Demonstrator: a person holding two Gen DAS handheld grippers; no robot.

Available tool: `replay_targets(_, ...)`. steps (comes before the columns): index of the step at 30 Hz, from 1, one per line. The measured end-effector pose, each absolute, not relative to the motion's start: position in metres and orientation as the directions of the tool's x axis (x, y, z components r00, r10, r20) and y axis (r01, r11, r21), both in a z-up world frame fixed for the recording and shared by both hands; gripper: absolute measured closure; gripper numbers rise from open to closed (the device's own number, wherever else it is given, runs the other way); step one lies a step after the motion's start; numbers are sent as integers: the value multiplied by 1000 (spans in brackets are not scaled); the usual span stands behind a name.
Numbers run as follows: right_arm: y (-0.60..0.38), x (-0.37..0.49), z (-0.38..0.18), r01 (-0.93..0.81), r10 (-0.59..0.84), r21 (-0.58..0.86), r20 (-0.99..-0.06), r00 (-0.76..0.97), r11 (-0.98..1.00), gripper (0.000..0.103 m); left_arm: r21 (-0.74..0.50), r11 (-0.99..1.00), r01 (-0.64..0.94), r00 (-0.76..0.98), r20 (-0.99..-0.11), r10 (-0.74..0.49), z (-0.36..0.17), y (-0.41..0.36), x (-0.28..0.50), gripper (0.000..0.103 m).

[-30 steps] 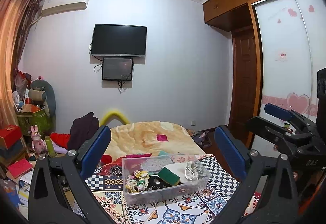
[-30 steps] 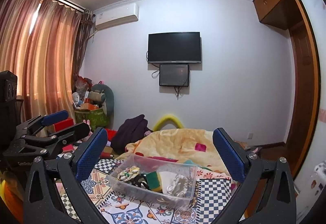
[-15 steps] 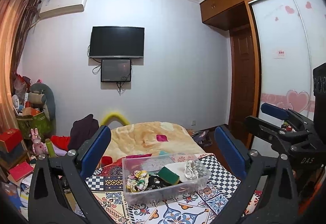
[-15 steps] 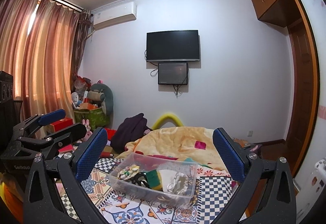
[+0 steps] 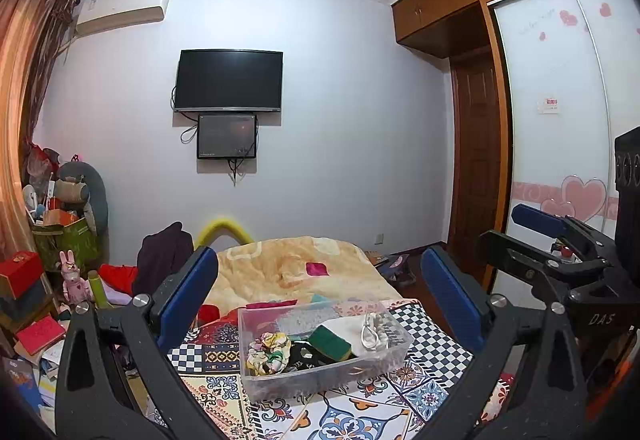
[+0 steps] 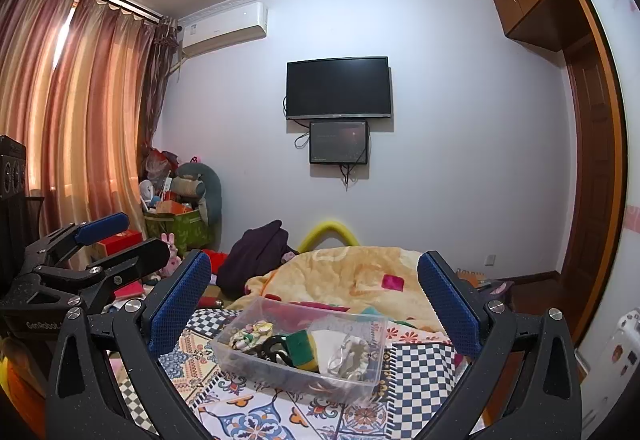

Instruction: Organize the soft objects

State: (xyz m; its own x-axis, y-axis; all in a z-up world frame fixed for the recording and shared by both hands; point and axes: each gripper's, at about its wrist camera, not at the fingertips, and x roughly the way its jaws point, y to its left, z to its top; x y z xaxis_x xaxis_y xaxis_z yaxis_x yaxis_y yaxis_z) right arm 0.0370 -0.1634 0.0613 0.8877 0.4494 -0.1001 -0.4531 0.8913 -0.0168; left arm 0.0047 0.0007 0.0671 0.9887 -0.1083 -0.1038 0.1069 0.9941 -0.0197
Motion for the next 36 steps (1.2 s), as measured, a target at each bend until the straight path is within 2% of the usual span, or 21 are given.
replay_targets(36, -167, 41, 62, -447, 443, -7, -120, 889, 895, 0, -30, 993, 115, 983, -143, -118, 65, 0, 10, 0)
